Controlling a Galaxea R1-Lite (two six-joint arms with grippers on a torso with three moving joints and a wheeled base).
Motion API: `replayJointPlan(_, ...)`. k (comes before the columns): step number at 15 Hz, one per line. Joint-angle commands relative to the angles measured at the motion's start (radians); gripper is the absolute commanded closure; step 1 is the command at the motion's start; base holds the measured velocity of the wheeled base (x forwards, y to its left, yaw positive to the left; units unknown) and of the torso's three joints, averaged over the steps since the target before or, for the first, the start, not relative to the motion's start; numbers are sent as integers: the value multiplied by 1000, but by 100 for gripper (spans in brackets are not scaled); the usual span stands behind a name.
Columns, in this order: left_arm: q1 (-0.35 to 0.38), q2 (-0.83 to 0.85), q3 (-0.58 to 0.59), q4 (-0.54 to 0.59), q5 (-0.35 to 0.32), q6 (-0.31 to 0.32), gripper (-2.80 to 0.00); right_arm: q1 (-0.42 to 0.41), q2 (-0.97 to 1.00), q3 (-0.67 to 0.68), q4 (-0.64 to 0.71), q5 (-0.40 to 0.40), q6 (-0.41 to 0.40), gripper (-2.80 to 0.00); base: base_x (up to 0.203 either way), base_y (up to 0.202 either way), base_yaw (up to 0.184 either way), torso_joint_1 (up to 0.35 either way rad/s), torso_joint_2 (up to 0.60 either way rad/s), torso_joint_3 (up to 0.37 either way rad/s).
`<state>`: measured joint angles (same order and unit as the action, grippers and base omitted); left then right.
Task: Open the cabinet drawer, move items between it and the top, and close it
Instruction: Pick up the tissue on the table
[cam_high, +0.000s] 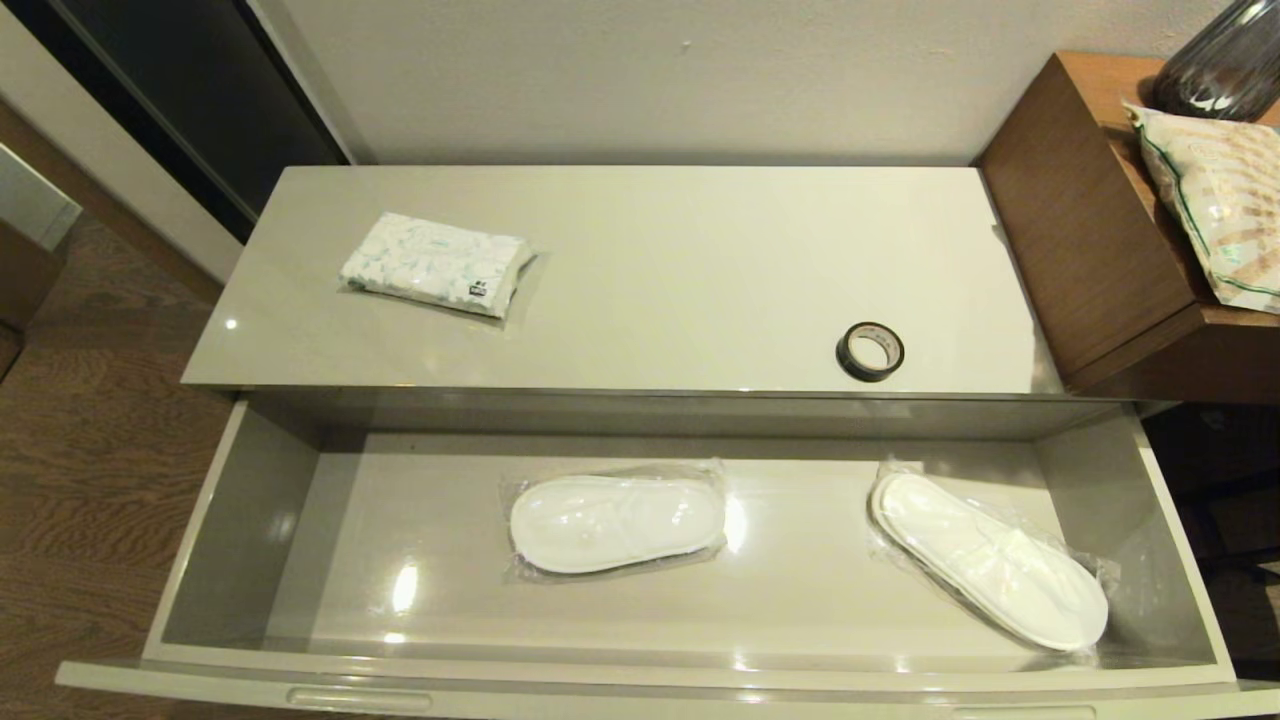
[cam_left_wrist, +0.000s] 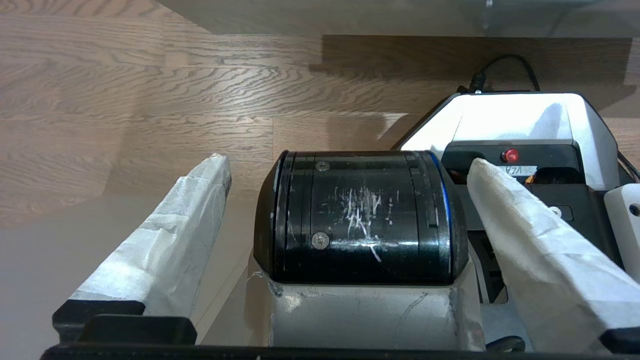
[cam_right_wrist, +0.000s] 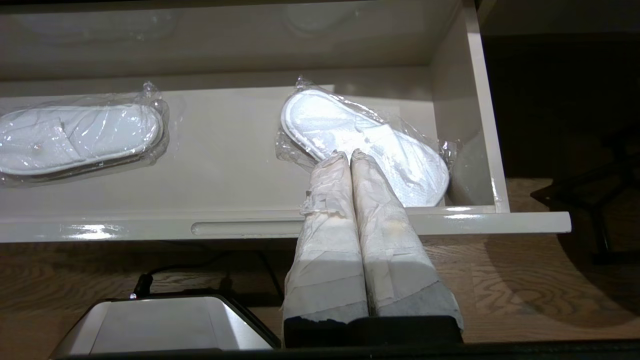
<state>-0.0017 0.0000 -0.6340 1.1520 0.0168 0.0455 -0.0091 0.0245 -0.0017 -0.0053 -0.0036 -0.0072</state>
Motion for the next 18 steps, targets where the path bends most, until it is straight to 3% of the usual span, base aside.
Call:
replayJointPlan(1, 0, 3, 8, -10, 0, 2, -280, 0, 2, 0, -1, 0, 0, 0, 0, 0, 0, 0, 0, 0)
replayJointPlan(2, 0, 3, 33, -60, -3, 16, -280, 0, 2, 0, -1, 0, 0, 0, 0, 0, 0, 0, 0, 0)
replayJointPlan(4, 0, 2, 162, -277, 6, 67, -280, 0, 2, 0, -1, -1, 0, 0, 0, 0, 0, 0, 0, 0)
replayJointPlan(5, 0, 2, 218, -370, 52, 81, 0, 0, 2, 0, -1, -1, 0, 0, 0, 0, 0, 0, 0, 0)
replayJointPlan(6, 0, 2, 242, -415, 109, 84, 0, 0, 2, 0, -1, -1, 0, 0, 0, 0, 0, 0, 0, 0)
replayJointPlan(16, 0, 2, 260, -416, 124, 80, 0, 0, 2, 0, -1, 0, 0, 0, 0, 0, 0, 0, 0, 0)
replayJointPlan(18, 0, 4, 209, -423, 125, 92, 0, 0, 2, 0, -1, -1, 0, 0, 0, 0, 0, 0, 0, 0)
